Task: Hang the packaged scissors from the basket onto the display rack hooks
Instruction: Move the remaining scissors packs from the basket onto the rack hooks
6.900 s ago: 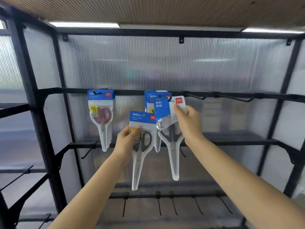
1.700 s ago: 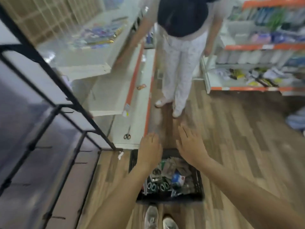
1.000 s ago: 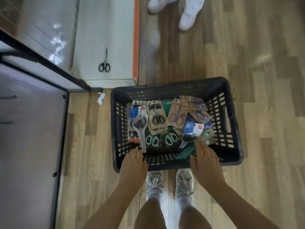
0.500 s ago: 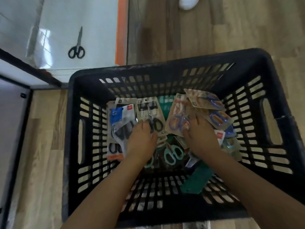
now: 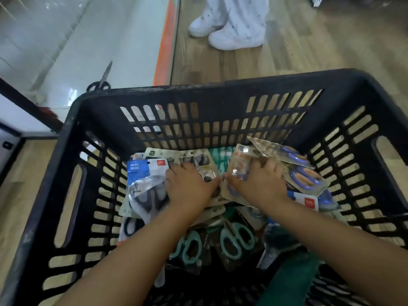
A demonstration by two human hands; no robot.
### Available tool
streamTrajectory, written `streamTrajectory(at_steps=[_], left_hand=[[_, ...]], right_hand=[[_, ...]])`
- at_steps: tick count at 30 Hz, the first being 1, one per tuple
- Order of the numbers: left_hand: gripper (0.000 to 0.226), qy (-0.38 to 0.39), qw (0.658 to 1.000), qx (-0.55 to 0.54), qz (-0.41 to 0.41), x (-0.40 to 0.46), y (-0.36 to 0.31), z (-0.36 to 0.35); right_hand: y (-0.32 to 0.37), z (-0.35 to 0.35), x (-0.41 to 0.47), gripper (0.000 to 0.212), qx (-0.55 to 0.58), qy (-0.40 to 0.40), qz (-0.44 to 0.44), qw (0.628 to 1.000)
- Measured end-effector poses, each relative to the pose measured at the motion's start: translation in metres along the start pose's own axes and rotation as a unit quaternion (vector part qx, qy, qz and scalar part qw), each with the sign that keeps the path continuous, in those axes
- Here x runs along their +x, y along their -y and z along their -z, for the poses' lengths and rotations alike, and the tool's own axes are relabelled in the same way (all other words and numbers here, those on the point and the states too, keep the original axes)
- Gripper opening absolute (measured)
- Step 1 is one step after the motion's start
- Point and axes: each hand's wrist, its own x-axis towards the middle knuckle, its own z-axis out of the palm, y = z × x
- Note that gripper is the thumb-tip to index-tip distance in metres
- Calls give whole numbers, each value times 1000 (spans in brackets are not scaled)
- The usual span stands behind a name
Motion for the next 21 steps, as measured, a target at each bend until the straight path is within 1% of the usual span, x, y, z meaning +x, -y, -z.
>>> streamTrajectory(at_steps=[4,7,9,12,13,15,17,19,21], left_hand=[[89,23,998,-58,20,0,-2,4],[88,37,996,-80,4,-6,2,10],[92,42,995,-92,-13,-9,7,11],[100,52,991,-120,-13,-9,11,12],[101,49,989,-138,-5,-8,12,12],[104,41,984,-171,9,-6,14,13],[105,38,981,-190,13,-5,16,13],[97,27,968,-248,23,-2,18,12],[82,14,941,-334,54,2,20,13]], right_hand=[[0,-4,-6,87,-16,60,7,998],[-2,-5,-12,85,-37,116,36,992],[-3,-2,-15,84,-34,144,55,988],[-5,3,-14,77,34,124,78,989],[-6,3,-10,80,58,115,77,989],[-6,0,-1,86,87,94,58,990],[-6,-3,4,81,91,67,34,993],[-4,-3,8,75,107,53,13,993],[-3,-3,12,75,146,49,-6,988]])
